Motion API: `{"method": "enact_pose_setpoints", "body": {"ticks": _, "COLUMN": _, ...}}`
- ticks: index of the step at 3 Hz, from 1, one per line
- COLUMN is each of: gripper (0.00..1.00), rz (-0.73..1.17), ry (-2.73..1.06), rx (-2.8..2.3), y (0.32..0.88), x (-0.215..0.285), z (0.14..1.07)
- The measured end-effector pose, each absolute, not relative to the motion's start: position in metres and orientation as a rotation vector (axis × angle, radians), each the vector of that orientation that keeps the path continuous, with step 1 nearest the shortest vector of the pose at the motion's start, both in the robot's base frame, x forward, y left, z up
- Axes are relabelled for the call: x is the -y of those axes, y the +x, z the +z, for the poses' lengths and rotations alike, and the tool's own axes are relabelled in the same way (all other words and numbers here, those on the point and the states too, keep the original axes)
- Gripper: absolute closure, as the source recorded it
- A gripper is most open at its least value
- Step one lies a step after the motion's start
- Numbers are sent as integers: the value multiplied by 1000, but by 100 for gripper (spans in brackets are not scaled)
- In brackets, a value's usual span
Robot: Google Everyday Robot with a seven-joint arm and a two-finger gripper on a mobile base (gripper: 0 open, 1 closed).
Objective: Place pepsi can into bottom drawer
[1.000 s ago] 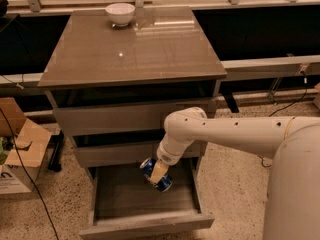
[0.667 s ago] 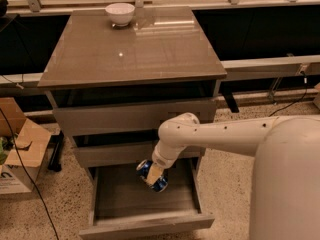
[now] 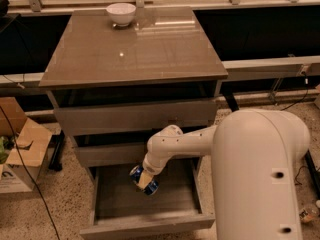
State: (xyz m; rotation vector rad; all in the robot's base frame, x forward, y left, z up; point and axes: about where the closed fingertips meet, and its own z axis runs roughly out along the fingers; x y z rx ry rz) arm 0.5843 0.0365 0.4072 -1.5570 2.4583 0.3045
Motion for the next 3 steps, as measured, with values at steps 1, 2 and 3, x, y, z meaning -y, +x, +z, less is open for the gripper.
{"method": "enact_pose_setpoints", "body": {"ticks": 1, "gripper": 100, "rz": 348, "ry": -1545, "rx": -2517, "y": 593, "x": -43, "z": 350}}
{"method": "enact_pose_setpoints", "body": {"ticks": 2, "gripper": 100, "rz": 401, "ry": -1504, "rx": -2580, "y": 598, "x": -47, "z": 296}}
{"method": "enact_pose_setpoints", "body": {"ticks": 3, "gripper": 100, "rz": 410, "ry": -1495, "rx": -2589, "y": 598, "x": -48, "z": 287}}
